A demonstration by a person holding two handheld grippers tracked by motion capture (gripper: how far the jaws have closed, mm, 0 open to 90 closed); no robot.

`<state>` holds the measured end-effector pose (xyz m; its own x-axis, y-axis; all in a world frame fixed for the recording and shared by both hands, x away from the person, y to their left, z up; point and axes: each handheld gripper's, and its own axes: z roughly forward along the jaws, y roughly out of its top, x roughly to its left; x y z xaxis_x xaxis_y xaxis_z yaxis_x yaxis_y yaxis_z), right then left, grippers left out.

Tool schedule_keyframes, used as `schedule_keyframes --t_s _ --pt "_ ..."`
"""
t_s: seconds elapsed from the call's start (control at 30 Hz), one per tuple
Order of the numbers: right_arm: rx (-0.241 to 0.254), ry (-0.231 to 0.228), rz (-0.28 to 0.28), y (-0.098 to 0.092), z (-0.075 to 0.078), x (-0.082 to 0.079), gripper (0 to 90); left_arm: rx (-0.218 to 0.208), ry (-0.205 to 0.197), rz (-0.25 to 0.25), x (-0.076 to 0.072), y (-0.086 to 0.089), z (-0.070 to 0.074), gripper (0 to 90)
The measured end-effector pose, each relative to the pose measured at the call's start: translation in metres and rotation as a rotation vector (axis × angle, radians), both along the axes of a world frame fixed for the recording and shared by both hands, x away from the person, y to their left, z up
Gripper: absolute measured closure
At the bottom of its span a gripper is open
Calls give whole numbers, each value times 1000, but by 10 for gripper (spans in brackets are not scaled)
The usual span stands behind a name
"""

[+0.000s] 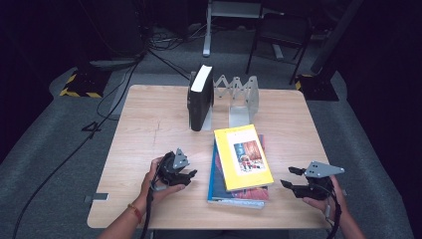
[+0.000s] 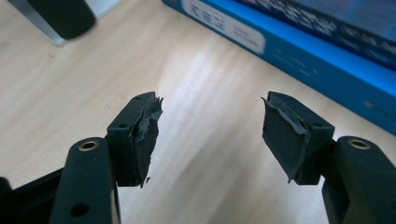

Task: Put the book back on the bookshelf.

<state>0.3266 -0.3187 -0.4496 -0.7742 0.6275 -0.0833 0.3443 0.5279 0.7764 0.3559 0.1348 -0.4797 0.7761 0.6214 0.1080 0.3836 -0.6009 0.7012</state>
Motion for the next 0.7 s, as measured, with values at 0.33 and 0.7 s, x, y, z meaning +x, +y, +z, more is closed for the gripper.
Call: schedule_keyframes --t_s 0.33,0.7 --pt "24 3 74 19 16 -12 468 12 45 -27 -21 11 -13 361" --pt "-10 48 99 42 17 8 387 -54 112 -78 -22 18 -22 281"
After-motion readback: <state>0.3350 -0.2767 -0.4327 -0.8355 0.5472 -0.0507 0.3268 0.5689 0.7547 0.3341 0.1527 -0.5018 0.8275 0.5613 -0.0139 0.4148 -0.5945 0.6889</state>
